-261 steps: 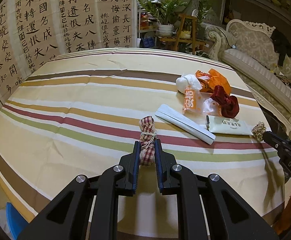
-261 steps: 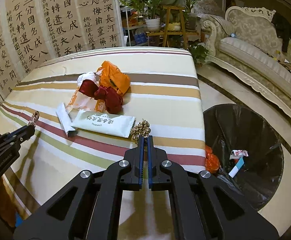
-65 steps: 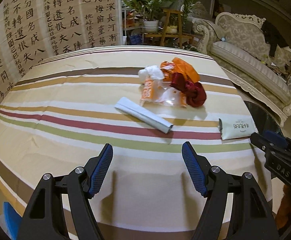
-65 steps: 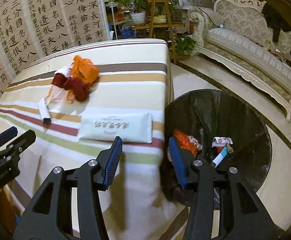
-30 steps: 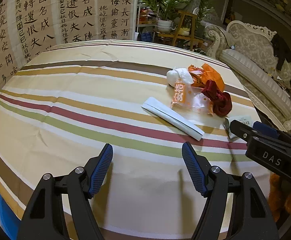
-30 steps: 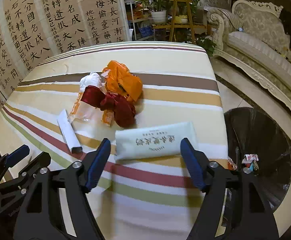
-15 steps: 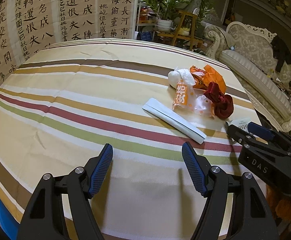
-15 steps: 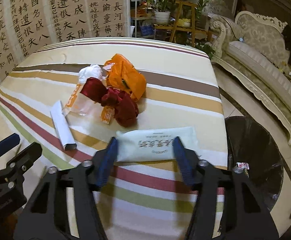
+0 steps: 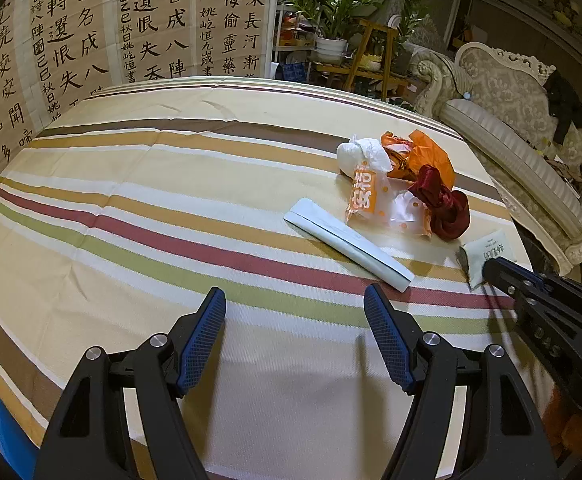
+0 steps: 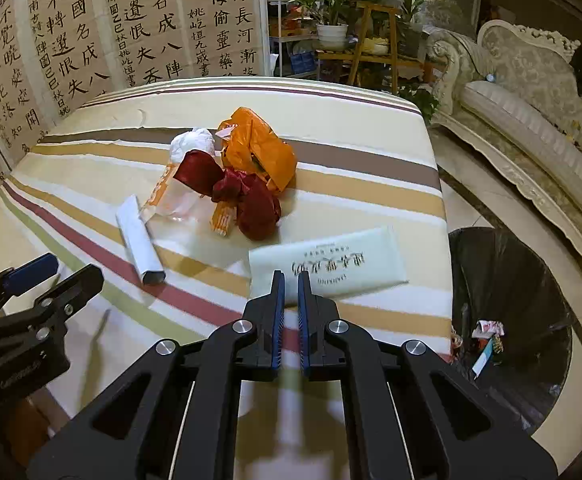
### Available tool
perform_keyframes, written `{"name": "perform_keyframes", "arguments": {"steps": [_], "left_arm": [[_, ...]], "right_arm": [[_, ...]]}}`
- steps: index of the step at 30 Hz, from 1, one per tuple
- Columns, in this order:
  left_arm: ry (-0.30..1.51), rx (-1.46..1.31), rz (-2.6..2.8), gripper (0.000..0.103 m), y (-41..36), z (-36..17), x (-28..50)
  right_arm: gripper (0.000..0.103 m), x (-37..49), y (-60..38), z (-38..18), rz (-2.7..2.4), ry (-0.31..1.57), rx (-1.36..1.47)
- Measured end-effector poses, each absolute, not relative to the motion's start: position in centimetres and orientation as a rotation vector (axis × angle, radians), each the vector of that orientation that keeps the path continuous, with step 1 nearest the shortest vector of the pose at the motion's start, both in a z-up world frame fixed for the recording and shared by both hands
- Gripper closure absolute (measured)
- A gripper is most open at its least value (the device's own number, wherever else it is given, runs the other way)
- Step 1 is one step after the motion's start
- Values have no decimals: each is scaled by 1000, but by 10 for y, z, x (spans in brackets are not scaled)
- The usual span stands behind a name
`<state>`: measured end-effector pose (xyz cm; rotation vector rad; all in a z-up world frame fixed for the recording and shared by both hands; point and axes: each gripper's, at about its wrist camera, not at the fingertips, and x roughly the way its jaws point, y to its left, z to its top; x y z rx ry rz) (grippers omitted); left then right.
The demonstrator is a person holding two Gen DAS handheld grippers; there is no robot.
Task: Collect trash
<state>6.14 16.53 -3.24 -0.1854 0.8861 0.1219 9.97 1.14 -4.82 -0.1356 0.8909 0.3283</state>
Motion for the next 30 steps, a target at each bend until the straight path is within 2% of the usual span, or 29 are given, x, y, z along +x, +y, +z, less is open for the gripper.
{"name": "perform_keyframes", "arguments": {"steps": [4,21,24,29,30], "left_arm": [[886,-188,121,33,165,-32,61],[879,-204,139,33,174,-30,64],[885,-208,138,33,175,-31,65],[886,-212,138,33,175,-31,65],[887,-214,138,33,176,-32,65]], "right_arm": [[85,93,-4,-40,306,863,-75],[85,130,-15,-56,180,896,-155],[79,138,-13,-56,196,895,-151],[76,141,-11,-51,195,892,-118],[70,139,-10,-48,200,887,-103]]}}
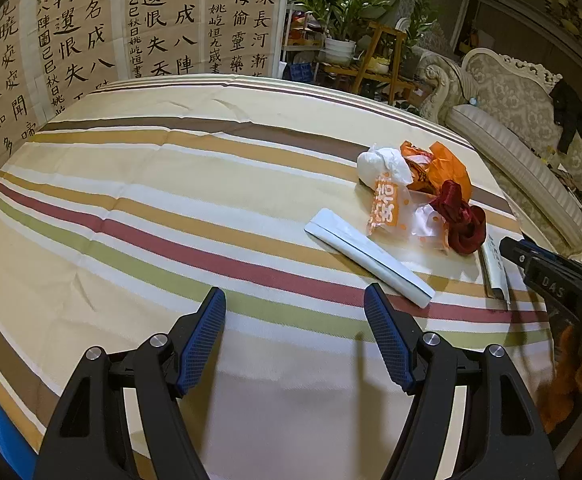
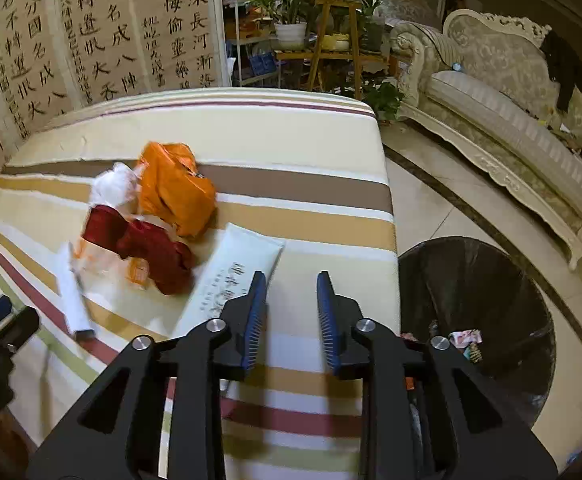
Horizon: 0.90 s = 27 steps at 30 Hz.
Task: Collect trash
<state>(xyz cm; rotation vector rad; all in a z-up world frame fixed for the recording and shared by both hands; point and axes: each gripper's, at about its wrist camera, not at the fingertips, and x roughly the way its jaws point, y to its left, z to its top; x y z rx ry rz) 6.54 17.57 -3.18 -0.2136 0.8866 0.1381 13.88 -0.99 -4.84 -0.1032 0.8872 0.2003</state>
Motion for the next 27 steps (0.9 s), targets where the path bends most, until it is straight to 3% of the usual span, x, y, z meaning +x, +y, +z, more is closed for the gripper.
{"name": "perform_keyframes", "arguments": {"steps": [6,12,19,27], "left_arm": [[886,-220,138,33,177,-33,66],[886,-219,139,33,177,-33,66],[885,-205,139,33,176,-32,69],[890,-175,138,33,162,-28,77]], "right_arm": [[56,125,7,-41,253,871,-79],[55,124,20,-53,263,909,-108],[74,119,12,-54,253,905,-128],[78,115,-2,-50,263,881,-100]]}}
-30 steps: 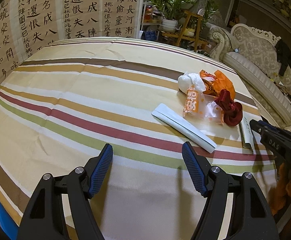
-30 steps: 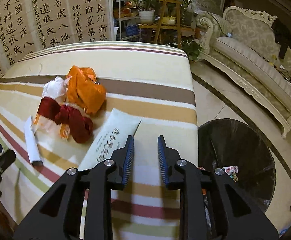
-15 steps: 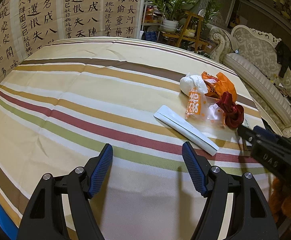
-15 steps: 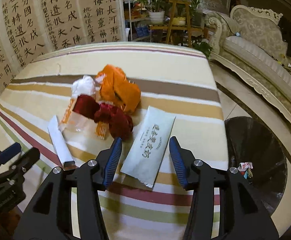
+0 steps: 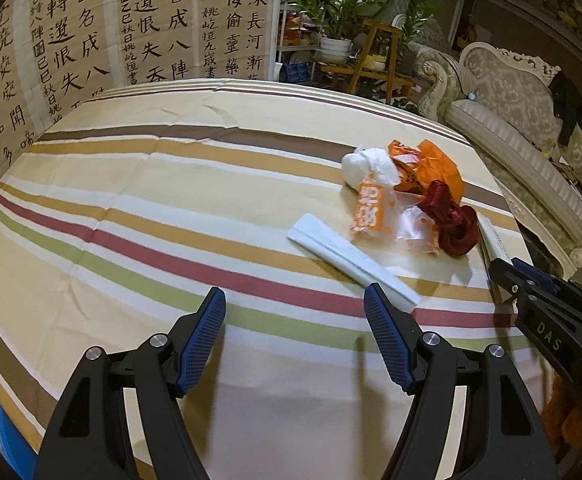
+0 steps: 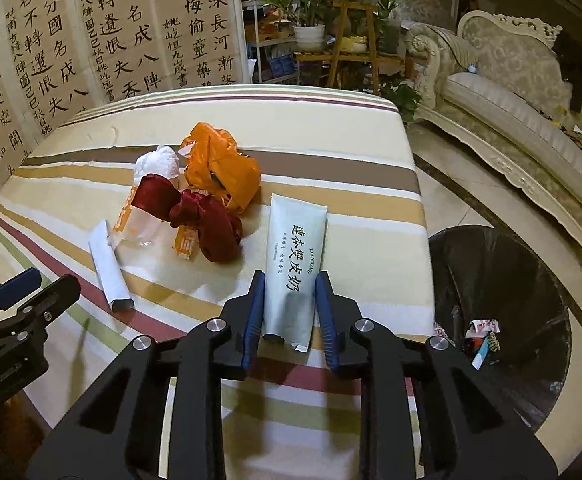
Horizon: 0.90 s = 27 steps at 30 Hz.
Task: Collect trash
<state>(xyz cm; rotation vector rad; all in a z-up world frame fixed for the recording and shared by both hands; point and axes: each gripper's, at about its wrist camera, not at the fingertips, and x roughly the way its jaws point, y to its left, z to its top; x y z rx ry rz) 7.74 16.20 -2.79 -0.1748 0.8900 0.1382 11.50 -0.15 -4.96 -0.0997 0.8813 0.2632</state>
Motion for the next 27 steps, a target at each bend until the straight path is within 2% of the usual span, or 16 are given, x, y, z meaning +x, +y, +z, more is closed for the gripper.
{"name": "perform_keyframes", "arguments": {"steps": [13,20,24,27], "left_arm": [[938,-135,153,29,137,-36,112],[950,-108,165,29,145,-41,95],[940,-89,164,38,146,-41,85],[927,-75,162,52,144,-41,85]], "right_arm": [[78,110,-17,-50,302,872,-51],[78,105,-18,-50,327,870,-39],[78,105,-18,-50,332,872,-31],[78,105,-18,-50,332,871,-31]]}}
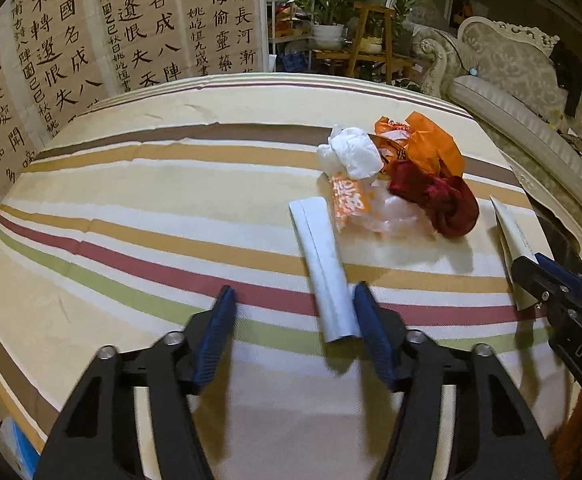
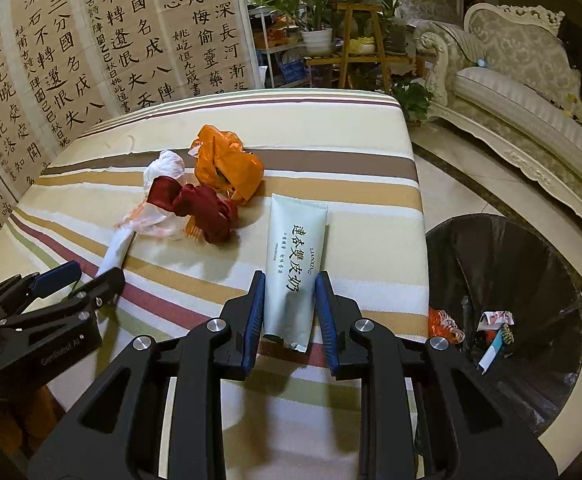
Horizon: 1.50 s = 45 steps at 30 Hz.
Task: Collect trash
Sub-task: 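Close the left tool on the white folded paper strip, then carry the white packet and paper strip over the black bin with both tools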
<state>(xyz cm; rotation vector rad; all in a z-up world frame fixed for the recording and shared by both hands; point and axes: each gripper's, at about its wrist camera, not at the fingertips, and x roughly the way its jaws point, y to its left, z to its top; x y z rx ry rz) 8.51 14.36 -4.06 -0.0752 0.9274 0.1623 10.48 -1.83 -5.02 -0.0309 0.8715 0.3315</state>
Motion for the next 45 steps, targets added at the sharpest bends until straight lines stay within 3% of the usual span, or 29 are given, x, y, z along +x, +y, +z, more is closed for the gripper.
{"name": "perform_keyframes", "arguments": {"steps": [6,10,45], "left_arm": [[908,-57,123,85,142,-39,85],[900,-46,116,90,142,-39,83],[766,-51,-34,92,93,6,39]], "right_arm": [[78,105,-18,-50,333,875,-36],[78,105,-18,-51,330,870,-37],[79,60,-91,-27,180,786,19]]}}
